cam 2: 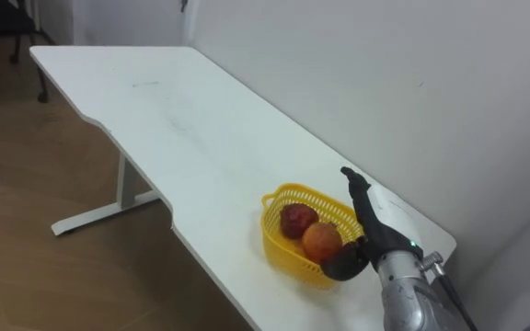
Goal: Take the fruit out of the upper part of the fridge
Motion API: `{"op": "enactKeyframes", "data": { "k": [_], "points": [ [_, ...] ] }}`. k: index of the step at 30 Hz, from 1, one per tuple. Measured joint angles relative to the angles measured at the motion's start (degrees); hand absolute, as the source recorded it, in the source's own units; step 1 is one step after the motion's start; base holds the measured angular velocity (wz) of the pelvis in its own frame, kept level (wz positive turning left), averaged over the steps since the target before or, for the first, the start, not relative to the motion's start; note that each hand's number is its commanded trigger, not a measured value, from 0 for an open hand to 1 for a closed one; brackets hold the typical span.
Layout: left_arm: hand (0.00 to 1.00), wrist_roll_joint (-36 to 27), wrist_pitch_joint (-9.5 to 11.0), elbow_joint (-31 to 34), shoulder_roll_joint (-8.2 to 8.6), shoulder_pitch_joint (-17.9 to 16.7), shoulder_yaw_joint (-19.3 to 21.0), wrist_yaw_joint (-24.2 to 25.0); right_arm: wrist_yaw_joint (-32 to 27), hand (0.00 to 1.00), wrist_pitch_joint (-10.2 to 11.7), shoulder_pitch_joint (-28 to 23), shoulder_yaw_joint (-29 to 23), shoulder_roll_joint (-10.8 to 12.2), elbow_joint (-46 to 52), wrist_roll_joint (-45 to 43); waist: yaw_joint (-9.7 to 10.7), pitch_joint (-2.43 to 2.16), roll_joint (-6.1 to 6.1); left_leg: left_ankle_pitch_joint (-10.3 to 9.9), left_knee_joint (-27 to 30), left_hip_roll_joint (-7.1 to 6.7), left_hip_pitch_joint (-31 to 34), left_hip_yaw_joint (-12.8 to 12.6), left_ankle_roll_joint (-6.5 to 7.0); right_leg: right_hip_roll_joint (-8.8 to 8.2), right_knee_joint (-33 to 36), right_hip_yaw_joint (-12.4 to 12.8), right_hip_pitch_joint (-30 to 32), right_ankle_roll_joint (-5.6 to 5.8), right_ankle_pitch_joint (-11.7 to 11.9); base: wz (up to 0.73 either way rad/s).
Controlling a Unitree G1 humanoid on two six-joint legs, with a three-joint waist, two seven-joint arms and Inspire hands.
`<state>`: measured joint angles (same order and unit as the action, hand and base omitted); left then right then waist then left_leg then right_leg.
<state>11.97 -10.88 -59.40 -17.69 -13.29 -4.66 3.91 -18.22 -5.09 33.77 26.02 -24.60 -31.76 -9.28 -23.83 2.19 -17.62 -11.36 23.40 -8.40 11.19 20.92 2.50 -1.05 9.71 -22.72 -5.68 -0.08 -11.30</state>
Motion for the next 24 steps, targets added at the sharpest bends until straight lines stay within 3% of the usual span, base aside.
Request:
{"op": "enactKeyframes", "data": {
  "k": [16,24],
  "points": [
    [0.00,0.06,-0.05,1.01,-0.07,-0.01,0.01,-0.85,0.06,0.00,0.00,0.00,0.00,0.00,-1.06,2.08,0.10,-0.21,-0.28,0.02,0.29,-0.09,0.01,0.00,-0.03,0.05,-0.04,0.71,-0.16,0.00,0.00,0.00],
    [0.00,0.87,-0.26,2.09,0.35,-0.93,0.13,-0.66,-2.22,0.00,0.00,-0.01,-1.09,0.02,5.76,4.15,0.70,0.20,0.38,0.00,0.29,0.05,-0.35,-0.45,-0.03,0.05,-0.05,0.84,-0.23,0.00,0.00,-0.03]
  ]
}}
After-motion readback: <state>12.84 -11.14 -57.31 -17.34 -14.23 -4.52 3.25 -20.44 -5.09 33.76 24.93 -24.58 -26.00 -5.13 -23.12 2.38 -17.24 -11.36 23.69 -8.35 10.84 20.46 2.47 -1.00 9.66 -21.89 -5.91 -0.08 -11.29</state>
